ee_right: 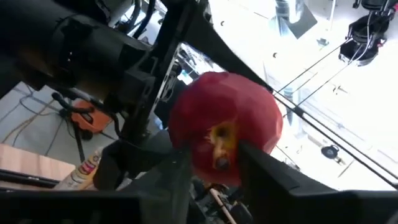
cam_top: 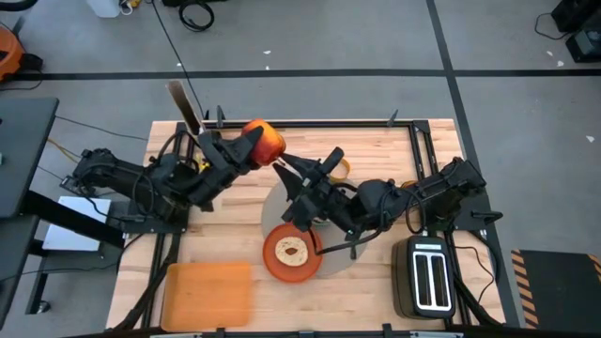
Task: Arrange a breakfast setting
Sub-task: Put the apple on the gray mat to the top left of the green bowl
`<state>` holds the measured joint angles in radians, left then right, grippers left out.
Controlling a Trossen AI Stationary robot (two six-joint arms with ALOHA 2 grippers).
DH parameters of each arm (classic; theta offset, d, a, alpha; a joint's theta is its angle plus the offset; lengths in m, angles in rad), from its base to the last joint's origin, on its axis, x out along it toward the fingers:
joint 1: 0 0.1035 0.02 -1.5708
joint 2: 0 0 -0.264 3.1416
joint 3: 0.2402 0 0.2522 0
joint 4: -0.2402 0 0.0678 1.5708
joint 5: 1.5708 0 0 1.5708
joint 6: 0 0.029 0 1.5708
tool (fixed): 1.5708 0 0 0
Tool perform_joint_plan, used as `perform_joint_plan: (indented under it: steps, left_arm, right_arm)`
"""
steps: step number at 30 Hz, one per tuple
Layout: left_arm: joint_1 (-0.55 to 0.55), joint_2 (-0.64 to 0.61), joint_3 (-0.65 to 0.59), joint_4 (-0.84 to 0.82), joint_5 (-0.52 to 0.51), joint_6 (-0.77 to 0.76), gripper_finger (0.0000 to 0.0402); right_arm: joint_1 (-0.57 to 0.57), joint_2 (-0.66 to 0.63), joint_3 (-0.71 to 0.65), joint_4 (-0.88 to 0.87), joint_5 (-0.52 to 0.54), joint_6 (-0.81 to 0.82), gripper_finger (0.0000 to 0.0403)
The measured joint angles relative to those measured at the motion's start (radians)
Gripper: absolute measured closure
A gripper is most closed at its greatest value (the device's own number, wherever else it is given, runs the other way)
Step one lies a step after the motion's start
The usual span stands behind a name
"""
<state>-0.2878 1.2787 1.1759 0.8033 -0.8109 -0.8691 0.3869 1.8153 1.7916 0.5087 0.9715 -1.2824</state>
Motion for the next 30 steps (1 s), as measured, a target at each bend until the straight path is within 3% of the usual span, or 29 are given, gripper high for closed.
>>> perform_joint_plan:
  steps: [13,30]
  left_arm:
    - [-0.004,-0.001,0.0,-0.014,0.003,0.04,0.007]
    - [-0.004,-0.001,0.0,-0.019,0.004,0.064,0.005]
  right_arm:
    - [-0.005,0.0,0.0,0.0,-0.023,0.077,0.0393]
    - [-0.005,0.0,0.0,-0.002,-0.019,0.165,0.0396]
